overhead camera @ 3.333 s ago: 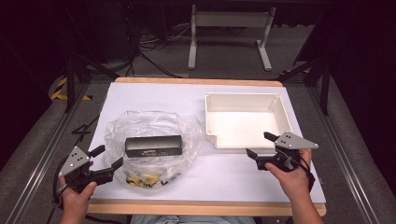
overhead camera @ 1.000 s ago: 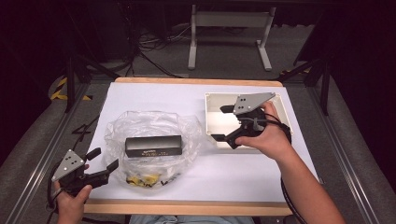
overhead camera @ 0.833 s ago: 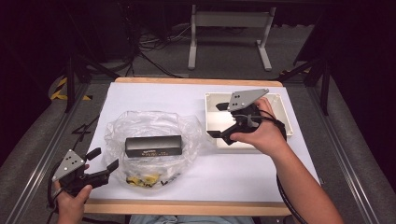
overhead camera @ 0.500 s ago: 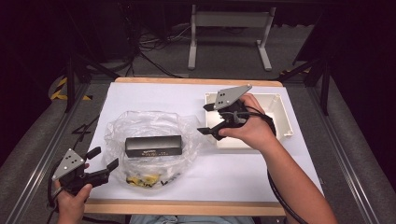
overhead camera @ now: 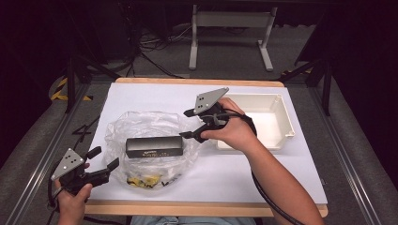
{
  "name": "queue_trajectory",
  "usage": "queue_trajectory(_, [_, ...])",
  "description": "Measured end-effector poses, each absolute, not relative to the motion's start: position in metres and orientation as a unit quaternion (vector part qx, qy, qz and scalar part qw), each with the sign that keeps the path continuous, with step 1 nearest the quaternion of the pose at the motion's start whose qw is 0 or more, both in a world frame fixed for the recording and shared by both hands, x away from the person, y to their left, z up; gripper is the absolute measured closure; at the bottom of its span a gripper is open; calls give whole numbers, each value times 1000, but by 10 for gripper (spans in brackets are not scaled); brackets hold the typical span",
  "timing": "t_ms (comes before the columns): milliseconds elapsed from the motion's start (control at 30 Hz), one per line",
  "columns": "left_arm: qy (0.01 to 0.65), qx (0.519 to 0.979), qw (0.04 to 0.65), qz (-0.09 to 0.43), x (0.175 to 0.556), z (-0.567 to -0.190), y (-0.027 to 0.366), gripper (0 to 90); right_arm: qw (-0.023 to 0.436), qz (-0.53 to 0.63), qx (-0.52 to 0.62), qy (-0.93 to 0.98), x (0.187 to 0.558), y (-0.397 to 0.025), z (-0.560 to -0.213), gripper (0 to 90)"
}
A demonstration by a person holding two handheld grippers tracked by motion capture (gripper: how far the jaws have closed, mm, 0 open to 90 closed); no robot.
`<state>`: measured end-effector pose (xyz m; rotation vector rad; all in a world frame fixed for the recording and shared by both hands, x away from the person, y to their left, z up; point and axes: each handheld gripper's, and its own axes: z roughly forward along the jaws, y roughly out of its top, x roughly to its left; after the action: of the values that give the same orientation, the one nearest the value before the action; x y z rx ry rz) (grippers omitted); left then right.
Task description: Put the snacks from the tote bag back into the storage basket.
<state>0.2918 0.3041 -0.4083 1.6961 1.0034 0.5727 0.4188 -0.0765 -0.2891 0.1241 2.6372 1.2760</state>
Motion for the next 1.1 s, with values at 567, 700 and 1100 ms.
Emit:
queue_trajectory(567, [416,710,516,236,293,-408,304,207,71,394,50,915,439,-43,-325,324])
queue_trajectory(700, [418,709,516,237,293,-408,304,207,64,390,52,917,443,-38,-336,306])
queue_trajectory(1100, [418,707,519,237,294,-408,304,207,55,380,60,922,455,-28,-369,254])
